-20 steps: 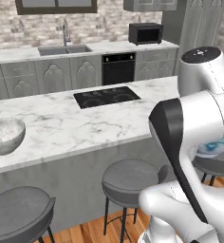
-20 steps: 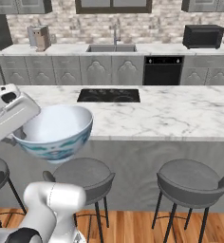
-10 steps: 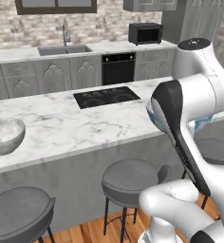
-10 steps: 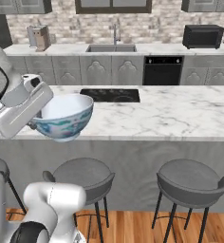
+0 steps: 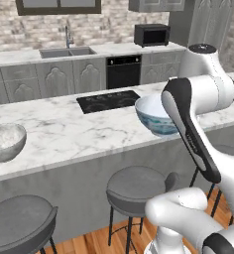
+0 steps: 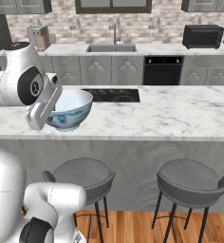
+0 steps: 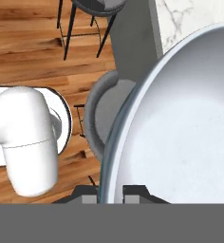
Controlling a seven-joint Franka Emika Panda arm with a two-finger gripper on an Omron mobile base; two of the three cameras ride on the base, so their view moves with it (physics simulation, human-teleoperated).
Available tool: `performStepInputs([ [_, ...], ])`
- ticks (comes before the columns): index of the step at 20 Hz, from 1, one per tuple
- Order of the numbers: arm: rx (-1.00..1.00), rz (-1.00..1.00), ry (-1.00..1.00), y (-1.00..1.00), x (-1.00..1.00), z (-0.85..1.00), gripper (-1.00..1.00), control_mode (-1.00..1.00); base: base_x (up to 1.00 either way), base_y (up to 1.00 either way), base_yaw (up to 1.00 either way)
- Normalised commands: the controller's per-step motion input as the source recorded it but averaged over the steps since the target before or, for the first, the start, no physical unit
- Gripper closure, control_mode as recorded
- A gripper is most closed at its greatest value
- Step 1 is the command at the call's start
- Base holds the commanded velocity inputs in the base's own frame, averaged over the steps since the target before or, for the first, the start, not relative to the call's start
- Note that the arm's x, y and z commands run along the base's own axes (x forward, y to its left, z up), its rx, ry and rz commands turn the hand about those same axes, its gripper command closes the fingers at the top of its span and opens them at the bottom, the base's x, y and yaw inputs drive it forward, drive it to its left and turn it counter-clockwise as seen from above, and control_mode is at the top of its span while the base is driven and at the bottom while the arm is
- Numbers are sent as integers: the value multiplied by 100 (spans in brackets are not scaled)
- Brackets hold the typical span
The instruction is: Pick up the bowls from the cabinet and place each bowl in front of a stool on the dining counter.
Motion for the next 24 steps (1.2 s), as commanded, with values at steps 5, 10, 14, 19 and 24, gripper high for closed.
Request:
performStepInputs([
  [5, 5, 0, 2, 8, 39, -13, 100, -100, 0, 0, 0],
  [10, 2, 0, 0, 17, 58, -33, 100, -100, 0, 0, 0],
  [14, 0, 0, -2, 18, 49, -41, 100, -100, 0, 0, 0],
  [19, 0, 0, -3, 7, 50, -37, 100, -100, 0, 0, 0],
  [24, 0, 3, 0, 0, 29, -19, 100, -100, 0, 0, 0],
])
